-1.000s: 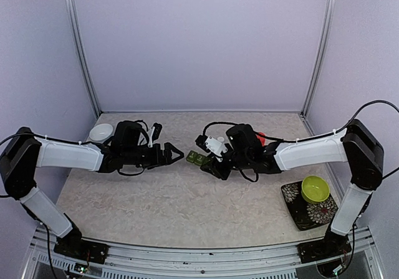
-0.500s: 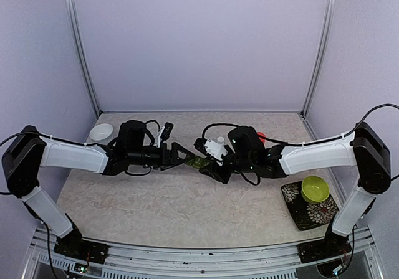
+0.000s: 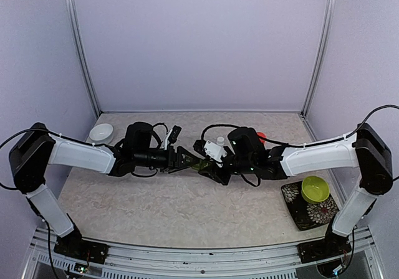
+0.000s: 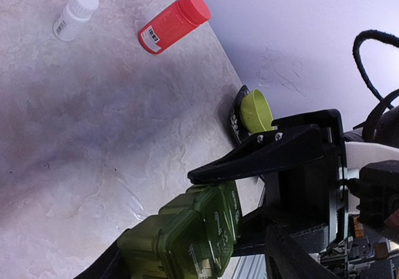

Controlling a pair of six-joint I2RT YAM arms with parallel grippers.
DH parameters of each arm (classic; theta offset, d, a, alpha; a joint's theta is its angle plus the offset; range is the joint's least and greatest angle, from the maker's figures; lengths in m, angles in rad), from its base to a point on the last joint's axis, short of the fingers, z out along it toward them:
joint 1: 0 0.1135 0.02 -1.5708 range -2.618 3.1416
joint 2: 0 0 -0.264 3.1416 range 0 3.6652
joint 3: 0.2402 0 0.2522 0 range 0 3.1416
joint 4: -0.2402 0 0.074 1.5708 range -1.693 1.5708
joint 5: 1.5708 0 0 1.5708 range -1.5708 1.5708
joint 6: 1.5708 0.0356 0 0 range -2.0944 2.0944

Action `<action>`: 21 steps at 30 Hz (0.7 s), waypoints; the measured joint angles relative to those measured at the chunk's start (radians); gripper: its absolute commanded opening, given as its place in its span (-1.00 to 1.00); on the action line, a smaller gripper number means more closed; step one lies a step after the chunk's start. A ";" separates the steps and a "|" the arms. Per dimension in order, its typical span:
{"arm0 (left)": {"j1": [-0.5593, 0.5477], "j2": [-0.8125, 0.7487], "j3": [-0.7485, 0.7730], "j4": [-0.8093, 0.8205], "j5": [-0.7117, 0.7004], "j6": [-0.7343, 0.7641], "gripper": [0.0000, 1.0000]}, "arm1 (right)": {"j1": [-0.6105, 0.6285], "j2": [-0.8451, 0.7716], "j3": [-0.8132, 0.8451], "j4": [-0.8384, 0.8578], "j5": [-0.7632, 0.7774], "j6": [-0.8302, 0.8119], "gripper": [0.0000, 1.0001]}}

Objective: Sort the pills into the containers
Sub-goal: Pass from the right arm to the left

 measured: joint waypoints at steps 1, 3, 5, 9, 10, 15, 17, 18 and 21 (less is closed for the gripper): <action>0.000 0.000 0.000 0.000 0.000 -0.001 0.16 | 0.000 -0.004 -0.003 0.000 0.000 -0.001 -0.23; 0.000 0.002 0.000 0.001 -0.002 -0.002 0.11 | 0.000 -0.011 -0.004 0.000 0.002 -0.002 -0.22; 0.000 0.002 0.000 0.002 -0.002 -0.004 0.05 | 0.000 -0.016 -0.004 0.002 0.003 -0.002 -0.22; 0.000 0.003 0.000 0.004 -0.001 -0.009 -0.21 | 0.000 -0.021 -0.004 0.003 0.006 -0.002 -0.19; 0.000 0.005 0.000 0.005 -0.001 -0.010 -0.29 | 0.000 -0.022 -0.004 0.004 0.007 -0.002 -0.15; 0.000 0.008 0.000 0.038 0.009 -0.027 -0.52 | 0.000 -0.024 -0.008 -0.002 0.023 -0.007 0.11; -0.002 0.009 0.000 0.039 0.011 -0.027 -0.59 | 0.000 -0.024 -0.008 0.002 0.024 -0.009 0.19; -0.002 0.010 0.000 0.039 0.012 -0.029 -0.61 | 0.000 -0.025 -0.008 0.004 0.024 -0.008 0.22; -0.001 0.010 0.000 0.039 0.012 -0.032 -0.61 | 0.000 -0.028 -0.008 0.006 0.027 -0.009 0.35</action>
